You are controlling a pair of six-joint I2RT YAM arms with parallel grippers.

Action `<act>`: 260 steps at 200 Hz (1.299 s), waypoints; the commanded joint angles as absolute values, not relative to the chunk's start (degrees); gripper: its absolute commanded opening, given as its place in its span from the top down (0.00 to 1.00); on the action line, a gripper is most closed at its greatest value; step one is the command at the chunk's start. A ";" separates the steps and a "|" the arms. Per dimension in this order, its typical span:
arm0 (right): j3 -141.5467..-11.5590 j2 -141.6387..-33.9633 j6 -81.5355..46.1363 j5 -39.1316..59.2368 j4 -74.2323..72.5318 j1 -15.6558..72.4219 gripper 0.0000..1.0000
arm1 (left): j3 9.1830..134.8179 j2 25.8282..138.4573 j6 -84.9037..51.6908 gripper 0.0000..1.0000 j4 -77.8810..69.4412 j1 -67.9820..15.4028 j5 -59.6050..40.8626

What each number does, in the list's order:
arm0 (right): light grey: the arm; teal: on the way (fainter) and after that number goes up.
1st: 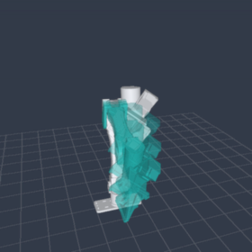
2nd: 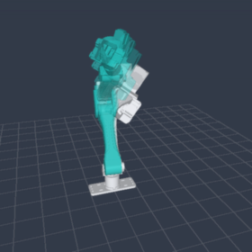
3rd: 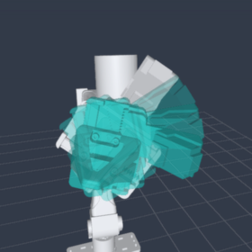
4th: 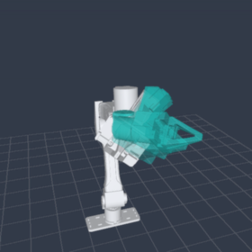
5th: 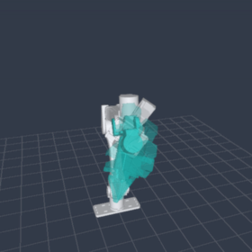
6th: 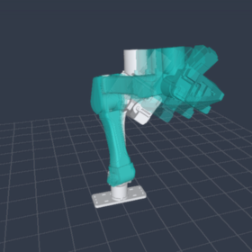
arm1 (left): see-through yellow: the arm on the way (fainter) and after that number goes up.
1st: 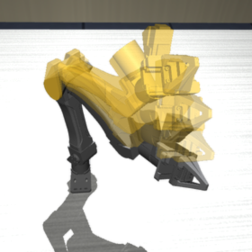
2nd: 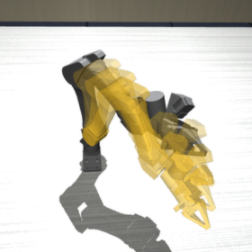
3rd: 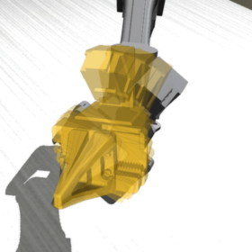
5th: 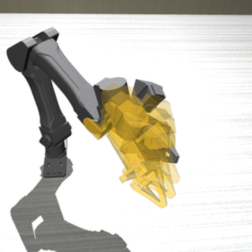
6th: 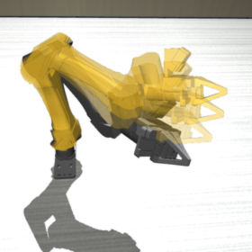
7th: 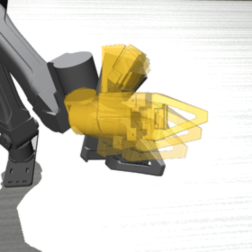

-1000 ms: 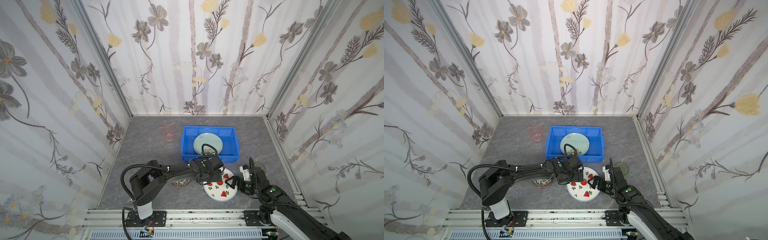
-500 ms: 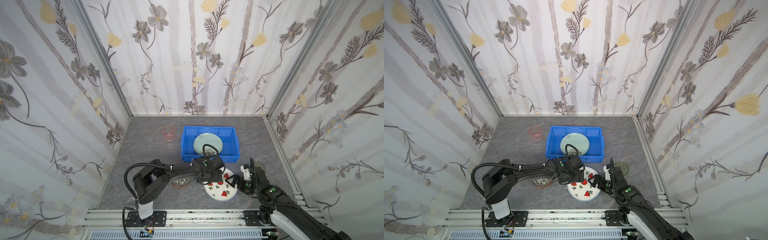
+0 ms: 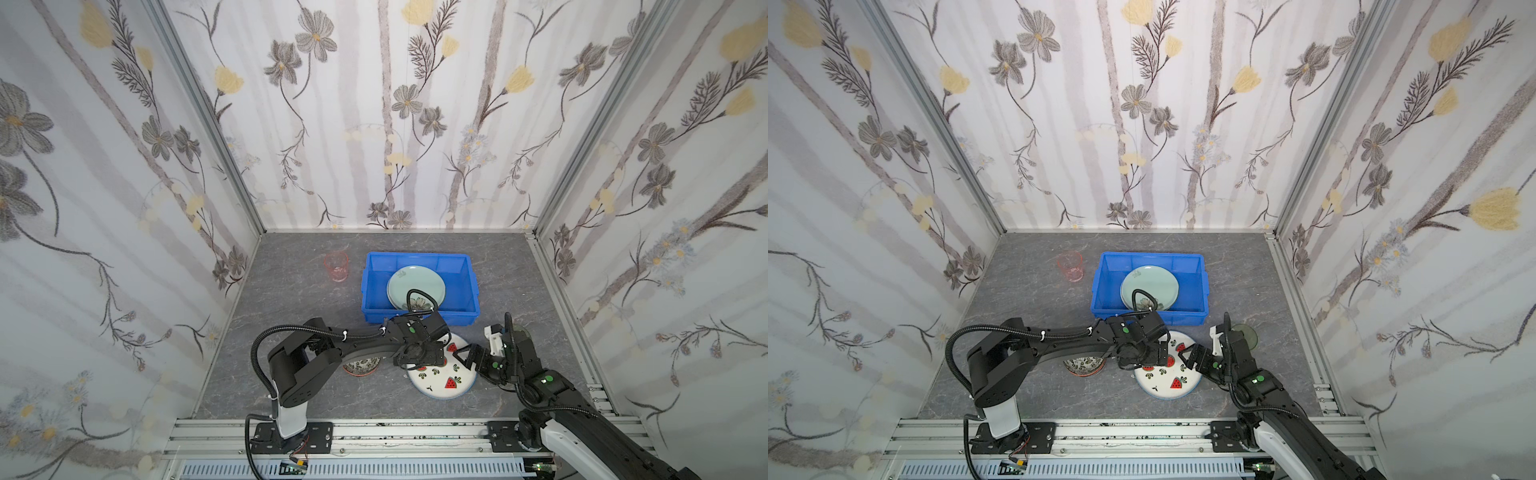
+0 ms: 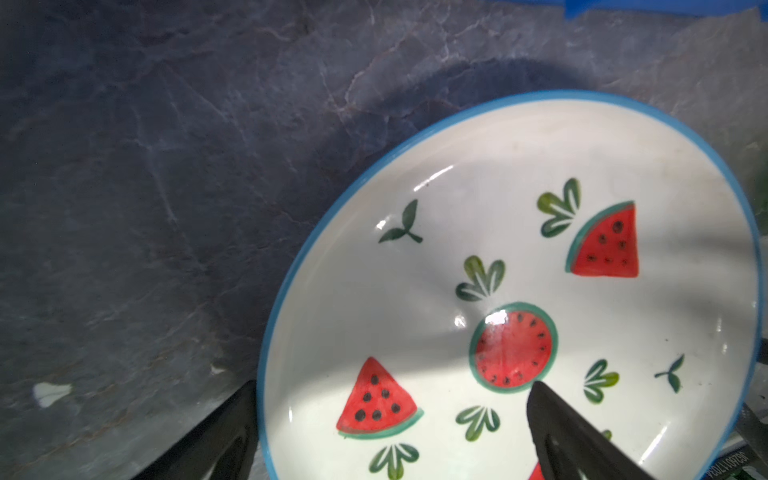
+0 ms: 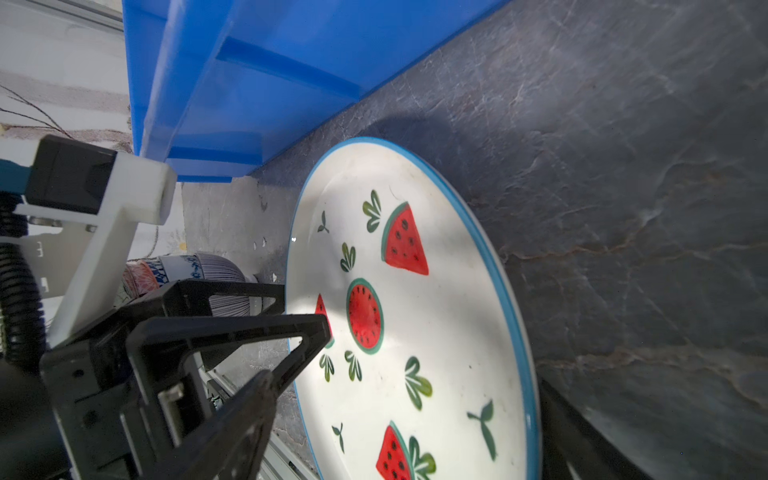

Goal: Place the mixed dishes into the plastic bin

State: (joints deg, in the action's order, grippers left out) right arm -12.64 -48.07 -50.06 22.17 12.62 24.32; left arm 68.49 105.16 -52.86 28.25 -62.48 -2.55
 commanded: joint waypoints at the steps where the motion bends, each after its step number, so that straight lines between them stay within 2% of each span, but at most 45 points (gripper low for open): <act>1: -13.10 -48.51 -51.24 26.34 6.43 24.21 0.16 | 69.08 105.28 -52.78 0.00 23.29 -62.67 -4.37; 92: -13.23 -48.87 -51.50 26.72 5.71 23.84 0.46 | 68.88 104.64 -52.56 0.00 23.29 -62.47 -4.28; 260: -15.82 -47.07 -49.34 22.85 12.23 23.70 0.80 | 67.69 102.61 -52.51 0.00 23.29 -61.61 -3.88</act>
